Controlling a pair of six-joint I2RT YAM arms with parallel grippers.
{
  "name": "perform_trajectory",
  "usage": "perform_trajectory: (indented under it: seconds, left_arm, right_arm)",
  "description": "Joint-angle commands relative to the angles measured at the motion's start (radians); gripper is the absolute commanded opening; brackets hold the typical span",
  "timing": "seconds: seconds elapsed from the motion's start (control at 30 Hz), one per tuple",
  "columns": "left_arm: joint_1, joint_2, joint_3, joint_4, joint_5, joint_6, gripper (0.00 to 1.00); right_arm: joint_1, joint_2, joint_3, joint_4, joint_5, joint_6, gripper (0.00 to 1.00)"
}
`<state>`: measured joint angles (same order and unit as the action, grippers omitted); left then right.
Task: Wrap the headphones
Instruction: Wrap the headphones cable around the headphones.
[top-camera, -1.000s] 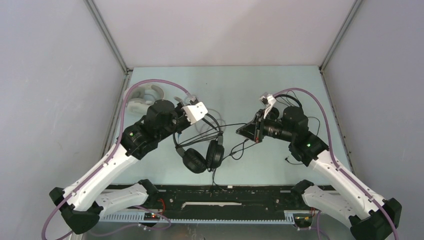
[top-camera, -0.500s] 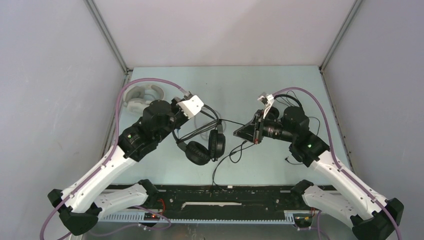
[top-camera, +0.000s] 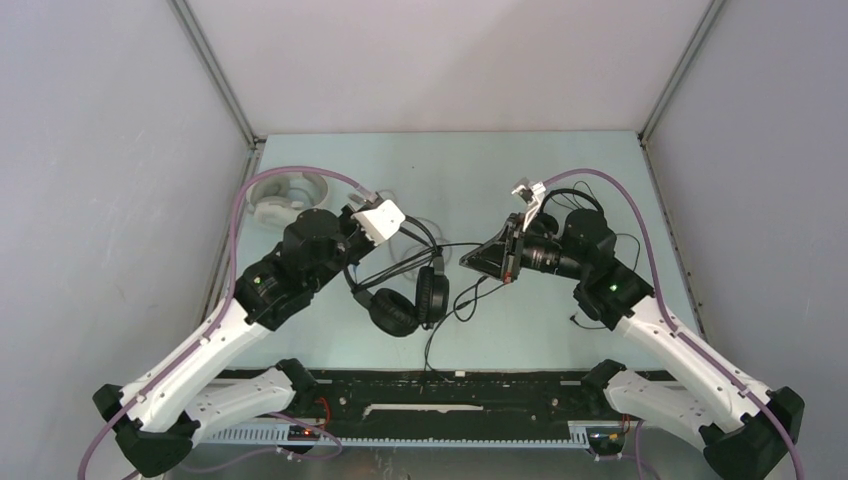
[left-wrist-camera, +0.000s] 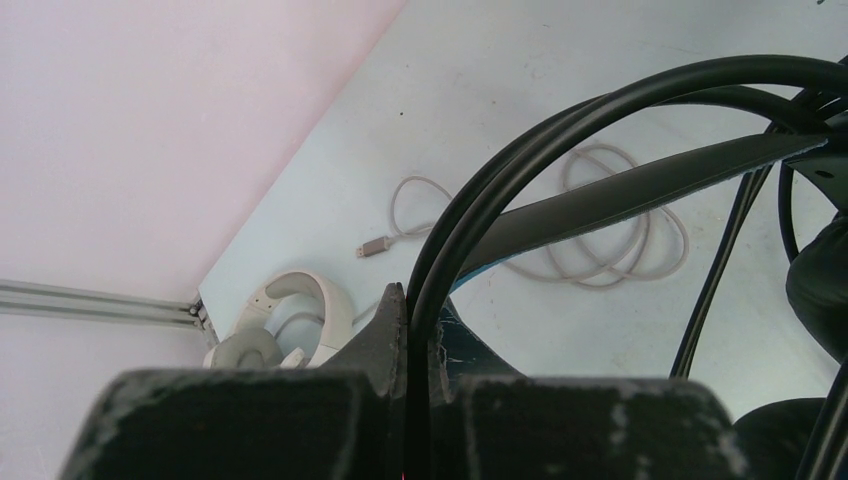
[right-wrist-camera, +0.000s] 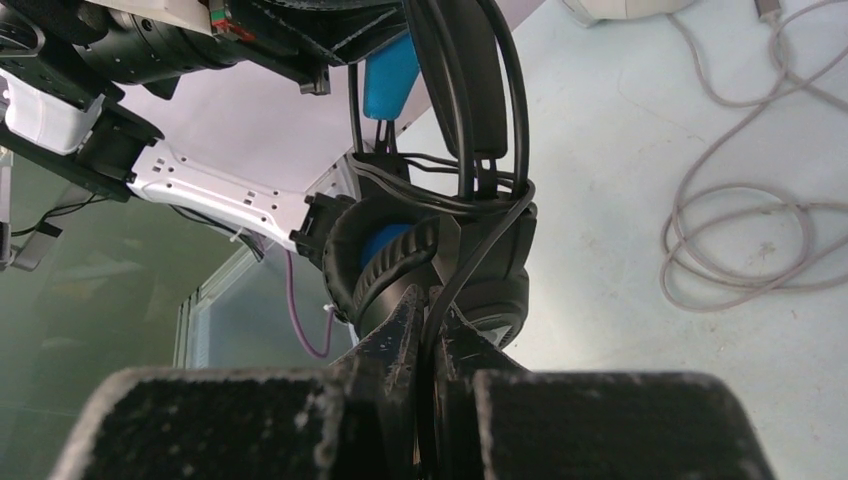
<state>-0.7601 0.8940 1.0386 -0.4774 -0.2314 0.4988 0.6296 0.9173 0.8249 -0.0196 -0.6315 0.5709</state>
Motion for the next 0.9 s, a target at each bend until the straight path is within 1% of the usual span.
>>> perform_trajectory:
  seconds: [0.0,0.2,0.37,0.5,0.6,0.7,0.87]
  left_arm:
    - [0.004,-0.008,-0.003,0.035,-0.039,0.016,0.00]
    - [0.004,0.000,0.014,0.042,-0.070,-0.034,0.00]
    - [0.003,0.003,0.031,0.048,-0.113,-0.075,0.00]
    - [0.000,0.021,0.070,0.030,-0.161,-0.135,0.00]
    - [-0.002,0.047,0.104,0.015,-0.212,-0.191,0.00]
    - [-0.003,0.070,0.129,0.009,-0.285,-0.247,0.00]
    - [-0.003,0.103,0.188,-0.010,-0.409,-0.369,0.00]
  right_arm:
    - [0.010,-0.003,0.066,0.084,-0.023,0.010,0.06]
    - [0.027,0.017,0.066,0.154,-0.113,0.062,0.12]
    - [0.059,0.053,0.070,0.236,-0.143,0.123,0.15]
    - [0.126,0.103,0.101,0.229,-0.117,0.101,0.16]
    - [0.171,0.148,0.120,0.259,-0.095,0.102,0.16]
    - [0.205,0.185,0.145,0.271,-0.075,0.098,0.16]
    - [0.235,0.225,0.173,0.262,-0.030,0.072,0.21]
